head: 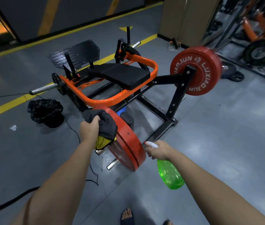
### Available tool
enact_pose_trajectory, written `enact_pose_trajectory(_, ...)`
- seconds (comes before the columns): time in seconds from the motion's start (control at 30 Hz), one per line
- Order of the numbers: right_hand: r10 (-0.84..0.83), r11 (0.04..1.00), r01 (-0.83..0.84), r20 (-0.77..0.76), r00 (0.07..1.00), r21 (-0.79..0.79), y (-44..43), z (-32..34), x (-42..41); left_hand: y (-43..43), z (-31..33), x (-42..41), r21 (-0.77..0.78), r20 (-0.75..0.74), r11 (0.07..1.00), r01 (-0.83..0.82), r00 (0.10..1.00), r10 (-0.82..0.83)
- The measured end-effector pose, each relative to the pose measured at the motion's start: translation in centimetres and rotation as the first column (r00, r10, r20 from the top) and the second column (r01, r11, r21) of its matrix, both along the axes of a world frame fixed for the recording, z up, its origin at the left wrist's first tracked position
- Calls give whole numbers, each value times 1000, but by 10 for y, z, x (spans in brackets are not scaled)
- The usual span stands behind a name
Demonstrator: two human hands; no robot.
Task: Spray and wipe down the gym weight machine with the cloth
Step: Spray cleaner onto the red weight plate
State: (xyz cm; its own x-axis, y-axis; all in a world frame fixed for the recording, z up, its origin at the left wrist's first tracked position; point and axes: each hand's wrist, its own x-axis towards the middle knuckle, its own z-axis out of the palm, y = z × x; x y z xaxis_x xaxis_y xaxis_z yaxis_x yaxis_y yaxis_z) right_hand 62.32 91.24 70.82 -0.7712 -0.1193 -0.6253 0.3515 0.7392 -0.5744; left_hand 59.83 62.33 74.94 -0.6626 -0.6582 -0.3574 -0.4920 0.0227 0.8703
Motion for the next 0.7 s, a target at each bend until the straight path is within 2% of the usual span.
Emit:
enact_pose_trajectory(0.07, 9, 1000, -10, 10, 1000, 5, 2, -11, -8, 4, 1, 0, -113, -46, 983, 144, 988, -150)
enact_pose_trajectory(0.1, -10, 1000, 9, 13, 1000, 3, 2, -14, -10, 5, 1, -1, -211, -39, 945, 249, 964, -262)
enact_pose_trajectory(0.13, -35, 999, 35, -5, 999, -12, -1, -6, -10, 7, 3, -1, -326, 12, 867, 376, 919, -394)
enact_pose_trajectory(0.2, -74, 997, 74, -59, 996, -2, -2, -1, -13, 9, 9, -2, -488, 200, 590, 643, 741, -641)
enact_pose_trajectory(0.27, -104, 994, 107, -133, 986, 17, -3, 7, -15, 20, 17, -4, -503, 379, 265, 822, 486, -787)
enact_pose_trajectory(0.33, -113, 993, 117, -179, 977, 12, -3, 16, -16, 38, 17, -6, -458, 589, -35, 888, 273, -761)
enact_pose_trajectory(0.37, -113, 993, 118, -196, 974, 11, -3, 21, -16, 46, 12, -6, -428, 662, -121, 896, 219, -717)
enact_pose_trajectory(0.4, -112, 993, 117, -210, 971, 13, -3, 24, -17, 53, 4, -4, -398, 707, -167, 902, 186, -682)
enact_pose_trajectory(0.43, -104, 993, 111, -214, 971, 24, -2, 25, -17, 58, -5, -1, -383, 734, -182, 906, 180, -655)
enact_pose_trajectory(0.5, -72, 995, 85, -210, 975, 51, -2, 25, -18, 63, -20, 6, -415, 744, -151, 897, 239, -624)
enact_pose_trajectory(0.6, -95, 995, 101, -184, 978, 25, -1, 21, -19, 63, -33, 9, -515, 674, -36, 856, 379, -634)
enact_pose_trajectory(0.7, -111, 993, 118, -205, 972, 20, -1, 21, -19, 59, -41, 5, -562, 599, 61, 825, 457, -657)
